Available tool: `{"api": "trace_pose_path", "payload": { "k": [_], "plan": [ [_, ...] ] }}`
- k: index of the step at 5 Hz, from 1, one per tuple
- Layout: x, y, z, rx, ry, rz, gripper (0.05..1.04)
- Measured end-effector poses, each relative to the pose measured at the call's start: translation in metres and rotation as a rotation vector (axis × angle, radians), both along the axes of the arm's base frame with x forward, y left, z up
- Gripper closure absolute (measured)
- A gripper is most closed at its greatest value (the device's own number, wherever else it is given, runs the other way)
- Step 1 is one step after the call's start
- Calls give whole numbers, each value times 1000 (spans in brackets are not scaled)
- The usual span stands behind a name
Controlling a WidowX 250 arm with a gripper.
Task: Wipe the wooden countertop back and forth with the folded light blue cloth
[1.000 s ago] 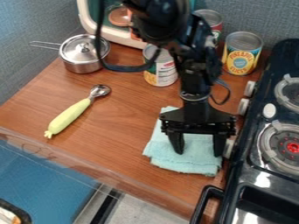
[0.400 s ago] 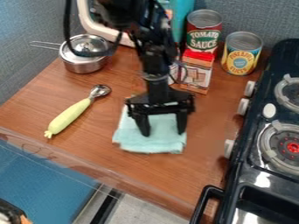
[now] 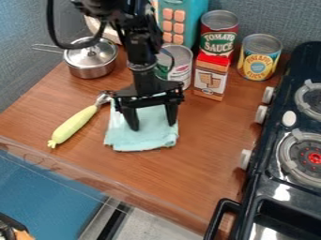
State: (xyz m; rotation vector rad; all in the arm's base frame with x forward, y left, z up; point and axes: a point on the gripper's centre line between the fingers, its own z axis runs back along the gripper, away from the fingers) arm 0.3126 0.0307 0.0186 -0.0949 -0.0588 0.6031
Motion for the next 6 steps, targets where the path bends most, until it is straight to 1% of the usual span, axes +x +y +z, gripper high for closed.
{"api": "trace_pose_path", "payload": {
  "k": [1, 2, 3, 4, 5, 6],
  "plan": [
    [1, -8, -6, -33, 20, -1, 83],
    [9, -30, -9, -71, 32, -30, 83],
    [11, -48, -11, -80, 37, -76, 83],
    [11, -65, -11, -112, 32, -99, 83],
    [9, -94, -11, -134, 22, -152, 83],
    [4, -115, -11, -166, 22, -187, 83]
  ]
}}
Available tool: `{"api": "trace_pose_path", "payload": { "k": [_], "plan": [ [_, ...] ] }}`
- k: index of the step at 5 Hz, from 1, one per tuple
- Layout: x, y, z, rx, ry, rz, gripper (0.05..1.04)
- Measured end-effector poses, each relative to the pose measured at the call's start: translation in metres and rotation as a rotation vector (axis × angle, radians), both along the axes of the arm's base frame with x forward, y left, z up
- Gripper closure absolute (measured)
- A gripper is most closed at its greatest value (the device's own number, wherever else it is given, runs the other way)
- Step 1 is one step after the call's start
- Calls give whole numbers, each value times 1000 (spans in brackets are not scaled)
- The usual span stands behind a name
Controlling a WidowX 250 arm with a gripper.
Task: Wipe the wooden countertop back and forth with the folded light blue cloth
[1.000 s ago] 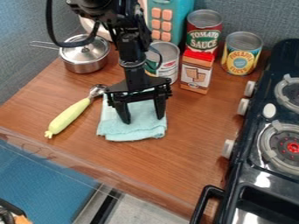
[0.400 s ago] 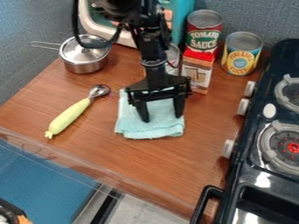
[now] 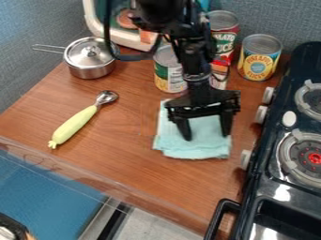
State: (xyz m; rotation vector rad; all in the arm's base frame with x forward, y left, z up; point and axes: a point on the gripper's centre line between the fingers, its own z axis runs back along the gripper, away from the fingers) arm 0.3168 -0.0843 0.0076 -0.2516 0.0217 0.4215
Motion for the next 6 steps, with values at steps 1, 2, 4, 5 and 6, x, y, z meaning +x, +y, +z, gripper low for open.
{"api": "trace_pose_path", "payload": {
  "k": [1, 2, 4, 5, 6],
  "plan": [
    [-8, -21, 0, -22, 7, -36, 83],
    [-12, -35, 0, -38, 11, -62, 83],
    [-5, 1, -1, -4, 0, 15, 85],
    [-5, 25, -2, 33, 1, 54, 85],
    [-7, 63, -3, 41, 29, 185, 86]
  ]
}}
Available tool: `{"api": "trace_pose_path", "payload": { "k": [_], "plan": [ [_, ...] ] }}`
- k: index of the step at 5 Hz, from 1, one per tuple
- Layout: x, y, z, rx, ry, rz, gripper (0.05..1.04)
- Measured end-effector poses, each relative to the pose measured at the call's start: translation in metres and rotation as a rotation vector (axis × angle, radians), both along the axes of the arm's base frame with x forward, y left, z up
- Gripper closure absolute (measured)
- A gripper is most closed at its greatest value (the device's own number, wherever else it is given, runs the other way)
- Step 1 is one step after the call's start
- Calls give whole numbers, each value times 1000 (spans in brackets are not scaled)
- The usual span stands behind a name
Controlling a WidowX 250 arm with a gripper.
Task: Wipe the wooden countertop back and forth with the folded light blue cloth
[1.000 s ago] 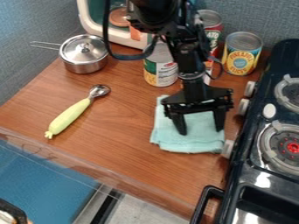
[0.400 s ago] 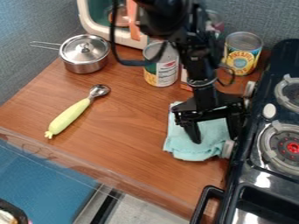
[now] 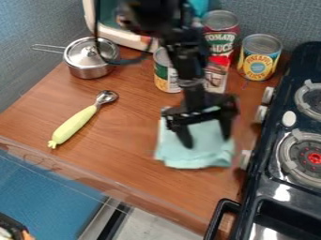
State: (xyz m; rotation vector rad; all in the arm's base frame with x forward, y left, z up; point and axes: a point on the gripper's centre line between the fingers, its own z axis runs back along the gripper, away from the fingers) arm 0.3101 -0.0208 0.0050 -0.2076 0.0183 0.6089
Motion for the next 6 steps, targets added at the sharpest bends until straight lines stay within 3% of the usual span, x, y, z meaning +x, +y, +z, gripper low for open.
{"api": "trace_pose_path", "payload": {
  "k": [2, 3, 4, 6],
  "plan": [
    [-9, 61, 0, 20, 37, 208, 86],
    [-10, 61, 0, 18, 41, 209, 86],
    [-7, 33, -1, -33, 38, 149, 86],
    [-7, -33, 1, -69, 30, -29, 85]
  ]
}}
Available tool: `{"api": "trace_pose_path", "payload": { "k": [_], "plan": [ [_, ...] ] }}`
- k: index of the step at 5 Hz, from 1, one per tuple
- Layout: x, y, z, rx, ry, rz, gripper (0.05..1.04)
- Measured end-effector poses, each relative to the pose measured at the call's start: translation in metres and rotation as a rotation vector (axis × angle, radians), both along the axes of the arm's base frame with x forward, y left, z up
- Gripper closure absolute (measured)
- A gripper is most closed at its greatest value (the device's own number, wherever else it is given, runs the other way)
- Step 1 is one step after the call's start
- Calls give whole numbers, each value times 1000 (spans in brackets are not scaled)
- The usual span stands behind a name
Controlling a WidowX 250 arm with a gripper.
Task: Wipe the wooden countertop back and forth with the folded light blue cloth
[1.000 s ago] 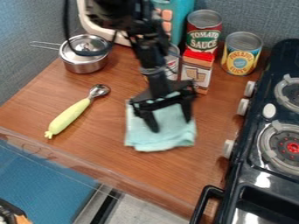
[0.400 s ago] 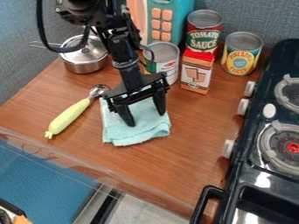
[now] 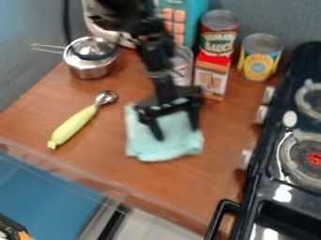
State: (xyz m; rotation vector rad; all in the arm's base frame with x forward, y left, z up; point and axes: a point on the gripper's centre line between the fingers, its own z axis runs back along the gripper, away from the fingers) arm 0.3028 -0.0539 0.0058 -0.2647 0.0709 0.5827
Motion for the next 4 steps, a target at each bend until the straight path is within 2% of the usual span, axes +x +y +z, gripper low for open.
{"api": "trace_pose_path", "payload": {
  "k": [1, 2, 3, 4],
  "plan": [
    [-5, -26, 0, -28, 10, -51, 85],
    [-7, -35, 1, -46, 12, -62, 85],
    [-6, -28, -2, -10, 3, -61, 83],
    [-9, 9, -2, 47, 8, 62, 85]
  ]
}}
